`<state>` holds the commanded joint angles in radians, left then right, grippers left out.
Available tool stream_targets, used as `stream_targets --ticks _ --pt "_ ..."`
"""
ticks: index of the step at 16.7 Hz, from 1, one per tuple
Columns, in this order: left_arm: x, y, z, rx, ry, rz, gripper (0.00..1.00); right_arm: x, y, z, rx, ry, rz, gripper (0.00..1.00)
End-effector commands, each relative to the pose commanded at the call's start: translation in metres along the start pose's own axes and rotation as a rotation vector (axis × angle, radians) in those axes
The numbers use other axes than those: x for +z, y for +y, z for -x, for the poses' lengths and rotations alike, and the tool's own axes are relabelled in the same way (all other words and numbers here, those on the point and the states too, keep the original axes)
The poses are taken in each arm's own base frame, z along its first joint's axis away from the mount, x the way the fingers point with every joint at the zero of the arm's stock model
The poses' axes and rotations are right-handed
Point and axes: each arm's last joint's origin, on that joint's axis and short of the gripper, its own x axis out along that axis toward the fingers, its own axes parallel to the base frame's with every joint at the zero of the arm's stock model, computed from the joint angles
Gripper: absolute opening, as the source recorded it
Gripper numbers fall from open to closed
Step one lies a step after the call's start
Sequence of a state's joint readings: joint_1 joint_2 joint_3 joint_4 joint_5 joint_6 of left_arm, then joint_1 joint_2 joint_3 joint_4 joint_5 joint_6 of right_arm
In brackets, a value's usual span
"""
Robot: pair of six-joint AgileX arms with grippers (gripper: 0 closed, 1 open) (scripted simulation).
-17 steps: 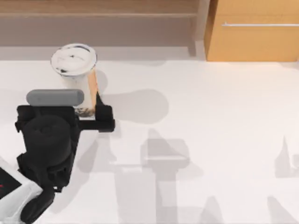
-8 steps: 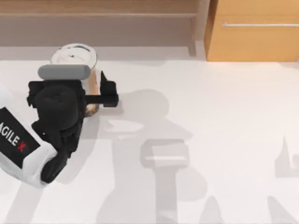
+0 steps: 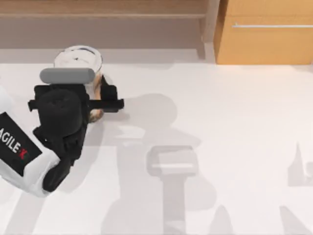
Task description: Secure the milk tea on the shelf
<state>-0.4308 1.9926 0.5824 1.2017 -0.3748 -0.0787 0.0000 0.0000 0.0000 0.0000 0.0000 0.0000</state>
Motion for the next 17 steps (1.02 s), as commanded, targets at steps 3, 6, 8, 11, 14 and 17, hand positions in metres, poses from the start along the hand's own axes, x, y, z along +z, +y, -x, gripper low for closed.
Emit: stream_targets --ticks 3,6,8,11,14,17 --pt "0.0 0.0 0.0 0.0 0.0 0.0 0.4 0.0 0.0 0.0 0.0 0.0 0.0 1.0" --pt "0.0 0.0 0.0 0.0 0.0 0.0 0.17 0.0 0.0 0.0 0.0 0.0 0.0 1.0" --pt "0.0 0.0 0.0 0.0 0.0 0.0 0.02 0.0 0.0 0.0 0.0 0.0 0.0 1.0" --pt "0.0 0.0 0.0 0.0 0.0 0.0 0.0 0.0 0.0 0.0 0.0 0.0 0.0 1.0" --pt "0.0 0.0 0.0 0.0 0.0 0.0 0.0 0.0 0.0 0.0 0.0 0.0 0.0 1.0" --pt "-0.0001 -0.0004 0.0004 -0.001 0.0 -0.002 0.0 0.0 0.0 0.0 0.0 0.0 0.0 1.0"
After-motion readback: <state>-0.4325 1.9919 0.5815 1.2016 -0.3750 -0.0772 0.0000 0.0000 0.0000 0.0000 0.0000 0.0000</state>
